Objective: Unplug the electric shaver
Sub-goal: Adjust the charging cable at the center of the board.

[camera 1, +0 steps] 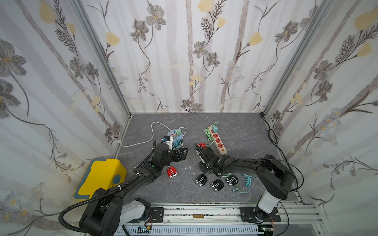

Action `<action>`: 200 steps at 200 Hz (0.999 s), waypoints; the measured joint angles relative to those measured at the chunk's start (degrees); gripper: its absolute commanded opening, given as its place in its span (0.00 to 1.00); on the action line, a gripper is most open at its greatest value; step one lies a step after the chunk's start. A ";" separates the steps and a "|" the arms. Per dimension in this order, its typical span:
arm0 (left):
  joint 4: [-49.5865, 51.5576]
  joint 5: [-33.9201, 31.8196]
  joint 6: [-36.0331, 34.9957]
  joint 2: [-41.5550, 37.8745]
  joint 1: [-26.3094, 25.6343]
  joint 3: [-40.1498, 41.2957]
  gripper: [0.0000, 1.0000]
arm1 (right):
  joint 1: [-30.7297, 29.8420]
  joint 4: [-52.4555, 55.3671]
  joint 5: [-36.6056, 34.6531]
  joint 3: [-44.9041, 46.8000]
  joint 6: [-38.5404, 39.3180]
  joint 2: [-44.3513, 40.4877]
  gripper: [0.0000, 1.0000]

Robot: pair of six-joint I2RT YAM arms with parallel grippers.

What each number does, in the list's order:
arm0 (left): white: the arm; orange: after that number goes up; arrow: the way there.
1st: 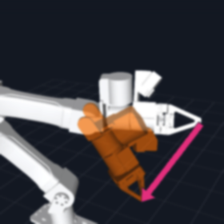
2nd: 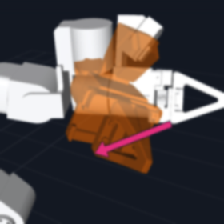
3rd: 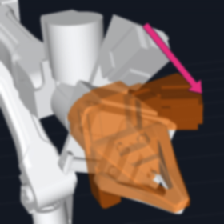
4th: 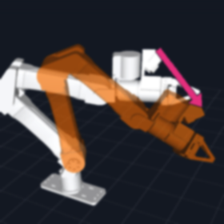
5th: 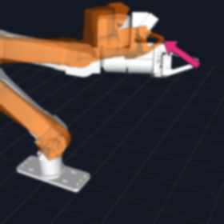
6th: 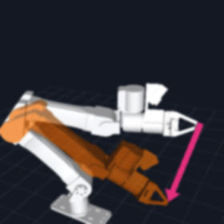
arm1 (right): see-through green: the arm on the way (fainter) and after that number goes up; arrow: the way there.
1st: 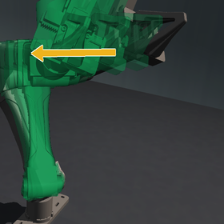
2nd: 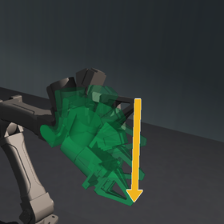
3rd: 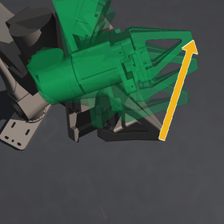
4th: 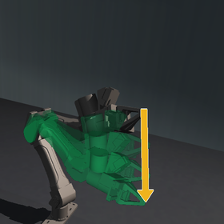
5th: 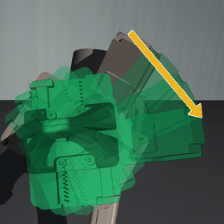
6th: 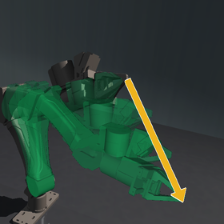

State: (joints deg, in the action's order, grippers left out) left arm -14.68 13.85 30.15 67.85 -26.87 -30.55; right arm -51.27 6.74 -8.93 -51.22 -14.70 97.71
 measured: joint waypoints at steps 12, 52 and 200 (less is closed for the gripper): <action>-1.25 0.74 -1.51 0.72 -0.35 -0.61 1.00 | 0.00 0.26 0.07 2.14 -0.79 -2.14 0.33; -4.13 1.75 -8.37 4.55 -1.33 -4.22 1.00 | 0.02 0.13 0.98 9.03 -3.37 -8.79 0.39; -1.46 4.44 -31.65 32.20 -6.69 -30.34 0.99 | 16.96 -8.90 17.31 23.15 -12.46 -40.83 0.49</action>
State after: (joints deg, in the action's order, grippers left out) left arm -16.14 18.28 -1.50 100.05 -33.56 -60.88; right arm -34.30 -2.15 8.38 -28.08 -27.16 56.88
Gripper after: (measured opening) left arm 0.994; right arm 0.493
